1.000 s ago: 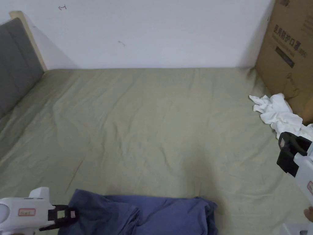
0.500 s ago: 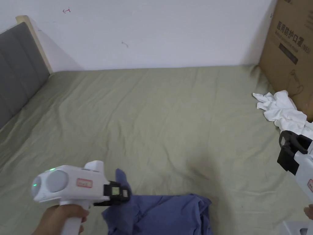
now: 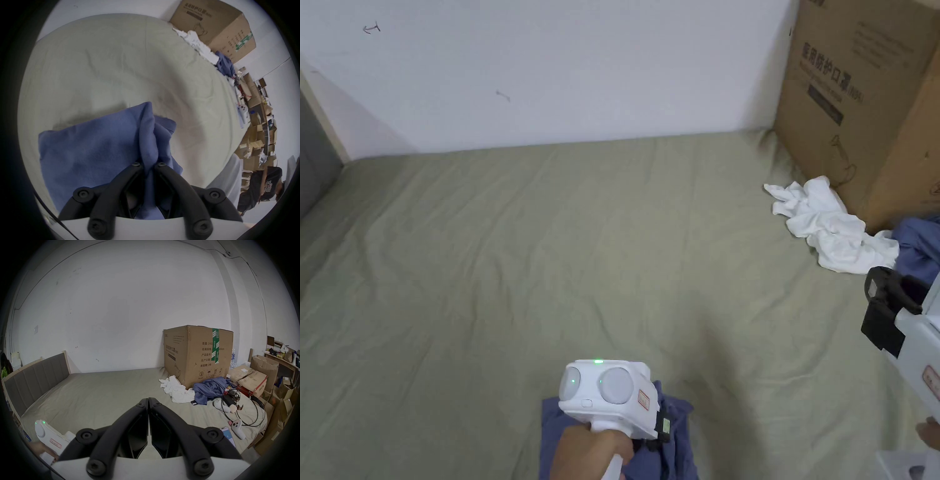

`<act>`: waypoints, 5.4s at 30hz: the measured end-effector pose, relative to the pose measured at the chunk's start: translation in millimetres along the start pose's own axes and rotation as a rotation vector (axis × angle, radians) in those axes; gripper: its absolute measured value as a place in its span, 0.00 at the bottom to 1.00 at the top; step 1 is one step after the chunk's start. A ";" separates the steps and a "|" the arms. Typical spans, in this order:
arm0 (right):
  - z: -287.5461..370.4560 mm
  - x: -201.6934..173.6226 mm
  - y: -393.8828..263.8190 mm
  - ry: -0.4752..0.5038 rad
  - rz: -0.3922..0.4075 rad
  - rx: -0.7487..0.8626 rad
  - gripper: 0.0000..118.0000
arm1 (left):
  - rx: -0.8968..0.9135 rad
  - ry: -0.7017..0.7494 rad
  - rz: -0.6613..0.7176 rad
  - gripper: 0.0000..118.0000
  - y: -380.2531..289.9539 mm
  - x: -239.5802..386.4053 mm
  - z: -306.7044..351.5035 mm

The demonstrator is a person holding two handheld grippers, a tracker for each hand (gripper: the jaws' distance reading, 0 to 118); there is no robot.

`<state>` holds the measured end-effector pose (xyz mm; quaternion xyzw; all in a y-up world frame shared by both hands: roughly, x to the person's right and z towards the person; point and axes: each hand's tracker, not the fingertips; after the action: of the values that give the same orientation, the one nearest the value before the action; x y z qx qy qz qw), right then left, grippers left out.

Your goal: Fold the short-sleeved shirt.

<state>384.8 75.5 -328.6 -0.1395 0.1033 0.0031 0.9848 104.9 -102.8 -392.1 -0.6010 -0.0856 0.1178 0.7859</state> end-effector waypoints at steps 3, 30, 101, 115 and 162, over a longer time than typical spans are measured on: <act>1.7 4.7 -1.1 -0.013 -0.002 -0.007 0.00 | 0.003 0.011 0.027 0.33 -2.9 9.7 -3.9; 0.2 -8.0 8.6 0.022 0.005 0.017 0.00 | 0.692 0.132 0.000 0.00 -84.2 -87.1 91.3; -6.3 -76.5 5.8 0.125 0.035 0.140 0.00 | 1.199 0.329 -0.043 0.00 -82.9 -102.4 253.0; -81.4 -148.7 -167.3 0.303 0.041 -0.337 0.00 | 1.096 0.306 -0.008 0.00 -106.8 -123.6 235.4; -87.8 -200.8 -185.6 0.345 0.038 -0.427 0.00 | 0.236 -0.259 0.213 0.15 -54.2 -175.8 70.4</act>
<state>177.0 -122.5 -319.1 -0.3405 0.2694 0.0195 0.9006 -78.4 -101.9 -320.1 -0.4904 -0.1077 0.2856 0.8163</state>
